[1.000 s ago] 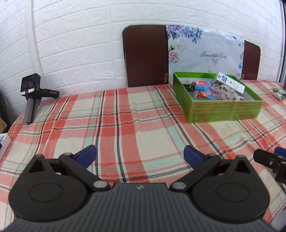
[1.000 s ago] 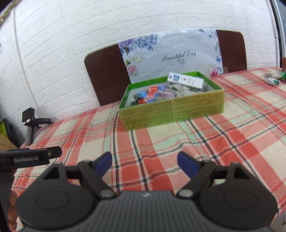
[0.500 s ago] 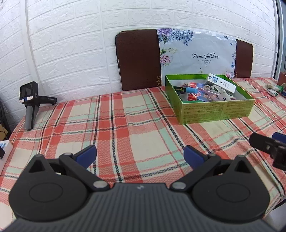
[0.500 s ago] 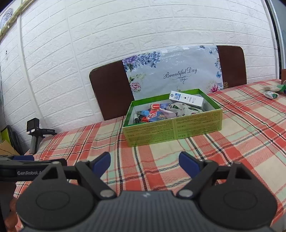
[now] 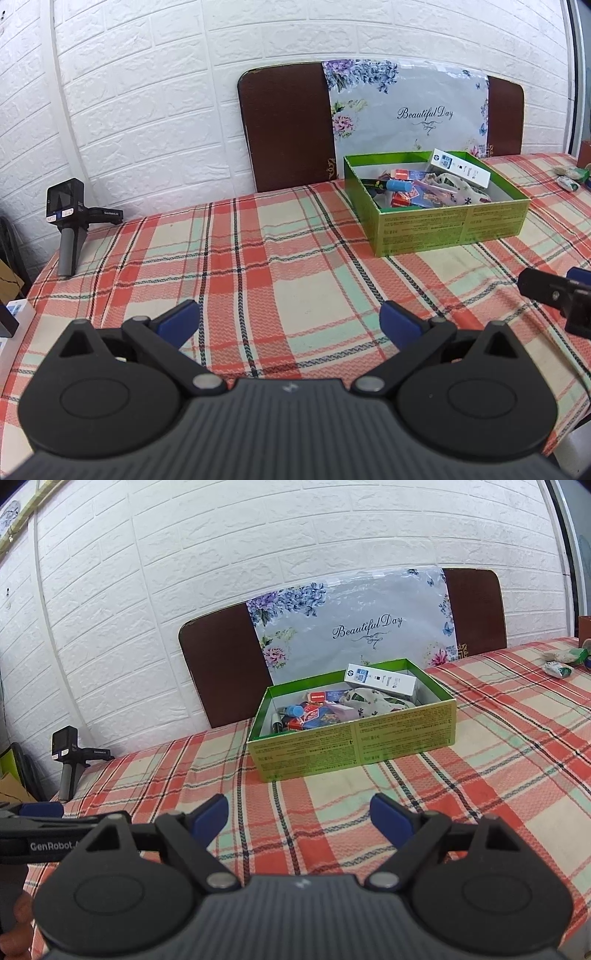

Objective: Organize objects

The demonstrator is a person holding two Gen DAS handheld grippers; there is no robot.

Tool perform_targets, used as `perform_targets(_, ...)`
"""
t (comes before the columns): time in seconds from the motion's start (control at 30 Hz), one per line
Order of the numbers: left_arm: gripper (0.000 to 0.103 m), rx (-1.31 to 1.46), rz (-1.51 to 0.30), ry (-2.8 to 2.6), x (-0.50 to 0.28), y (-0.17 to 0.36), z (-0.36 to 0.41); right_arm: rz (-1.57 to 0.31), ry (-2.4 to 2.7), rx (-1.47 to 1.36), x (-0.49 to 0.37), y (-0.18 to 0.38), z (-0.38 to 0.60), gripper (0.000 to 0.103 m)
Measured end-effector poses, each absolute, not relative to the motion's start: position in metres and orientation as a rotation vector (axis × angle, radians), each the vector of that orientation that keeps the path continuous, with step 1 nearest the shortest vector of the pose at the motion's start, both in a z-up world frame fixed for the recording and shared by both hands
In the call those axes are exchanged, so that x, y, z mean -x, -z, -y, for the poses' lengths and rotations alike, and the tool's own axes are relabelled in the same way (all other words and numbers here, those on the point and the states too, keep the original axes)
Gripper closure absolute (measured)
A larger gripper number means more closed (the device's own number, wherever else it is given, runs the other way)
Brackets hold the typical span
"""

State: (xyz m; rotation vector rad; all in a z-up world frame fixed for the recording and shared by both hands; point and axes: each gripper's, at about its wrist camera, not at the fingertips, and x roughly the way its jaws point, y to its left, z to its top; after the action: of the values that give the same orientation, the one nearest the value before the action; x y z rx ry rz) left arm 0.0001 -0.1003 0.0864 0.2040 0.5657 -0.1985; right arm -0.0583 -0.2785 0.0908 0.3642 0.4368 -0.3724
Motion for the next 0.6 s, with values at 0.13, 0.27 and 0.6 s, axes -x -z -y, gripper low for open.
perform_targets(0.13, 0.0, -0.211, -0.576, 0.187, -0.0017, -0.0842, 0.1012, -0.441, 0.375, -0.369, 0.058, -0.0889, 0.2801, 0.016)
perform_targets(0.27, 0.0, -0.227, -0.588, 0.169, -0.0039, -0.0807, 0.1025, -0.449, 0.378, -0.371, 0.0569, -0.0856, 0.2802, 0.016)
perform_targets(0.6, 0.0, -0.231, -0.597, 0.173, -0.0031, -0.0774, 0.1046, -0.455, 0.378, -0.377, 0.0578, -0.0826, 0.2823, 0.015)
